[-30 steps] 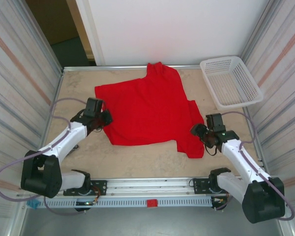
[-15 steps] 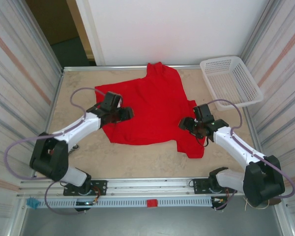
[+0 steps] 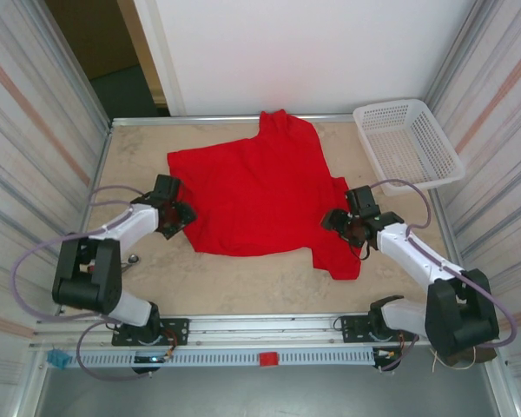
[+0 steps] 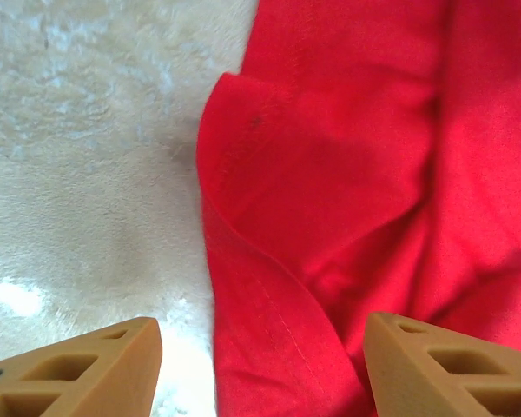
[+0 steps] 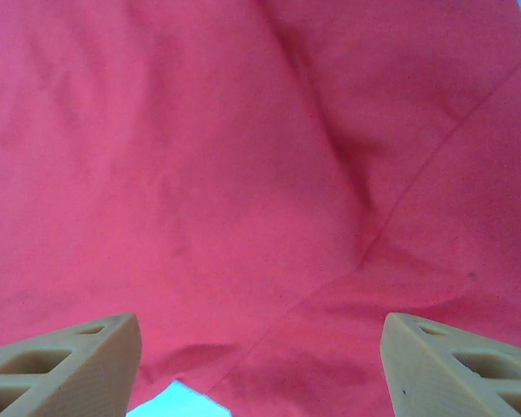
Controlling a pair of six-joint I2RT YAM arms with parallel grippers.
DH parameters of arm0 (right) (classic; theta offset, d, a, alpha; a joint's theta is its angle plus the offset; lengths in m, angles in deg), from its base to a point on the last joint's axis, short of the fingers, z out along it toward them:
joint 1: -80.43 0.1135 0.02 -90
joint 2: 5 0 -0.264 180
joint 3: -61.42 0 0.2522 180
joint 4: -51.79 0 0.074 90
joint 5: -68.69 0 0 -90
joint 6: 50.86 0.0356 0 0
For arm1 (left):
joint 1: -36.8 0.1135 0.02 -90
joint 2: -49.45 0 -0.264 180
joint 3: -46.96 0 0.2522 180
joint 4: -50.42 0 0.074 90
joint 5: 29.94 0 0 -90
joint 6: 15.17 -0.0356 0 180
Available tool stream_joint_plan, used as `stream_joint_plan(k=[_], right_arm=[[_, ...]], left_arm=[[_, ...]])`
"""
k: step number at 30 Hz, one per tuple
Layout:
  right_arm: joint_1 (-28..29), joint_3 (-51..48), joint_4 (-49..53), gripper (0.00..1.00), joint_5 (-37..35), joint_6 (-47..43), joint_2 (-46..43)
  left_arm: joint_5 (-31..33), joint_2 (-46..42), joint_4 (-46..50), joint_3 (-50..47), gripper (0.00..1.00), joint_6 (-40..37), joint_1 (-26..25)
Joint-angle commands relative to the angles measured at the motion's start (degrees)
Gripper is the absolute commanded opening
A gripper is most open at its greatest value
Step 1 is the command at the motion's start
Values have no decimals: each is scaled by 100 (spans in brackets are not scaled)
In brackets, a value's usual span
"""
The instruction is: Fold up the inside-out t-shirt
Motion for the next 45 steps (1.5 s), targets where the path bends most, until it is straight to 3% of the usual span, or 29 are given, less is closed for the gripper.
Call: stream_joint_plan(k=[1,4,5,8,13,17,20,23,25,27,30,37,40,45], right_arm=[[-181,-160,-183,71,59,111,188],[-293,-225,-302,72,93,241,371],[-319,-229,-315,72,78,292,427],[-445,-278,-358,72,70,441,592],[-624,-342,-395,72,133,594,776],[-706,-402,-403,72,117,684,838],[-734,-435,-395,72,68,720,849],[-770,-455,-386,72,29,730,864],[-787,-464,-377,72,27,748,847],[-788,-460,-377,72,38,740,830],[-797,-455,-369,72,63,707,799],[-818,-375,-179,71,144,431,586],[-839,-371,-72,71,124,380,410],[-848,-367,17,71,123,355,268]], left_arm=[[104,409,249,320,63,375,48],[149,589,127,247,54,505,70],[134,600,53,208,44,517,74],[192,470,49,127,0,531,81],[534,-727,385,-422,0,668,74],[953,-2515,941,-1280,0,1359,92],[1207,-4009,1410,-1903,18,2036,101],[1389,-5471,1445,-2557,47,2460,82],[1445,-6156,1392,-2828,54,2480,83],[1280,-6373,1180,-2916,52,2186,96],[668,-5729,704,-2715,46,1441,98],[-749,-2372,385,-1043,46,-990,-155],[-855,-1404,347,-540,47,-1507,-388],[-1131,-566,-39,-159,47,-1760,-471]])
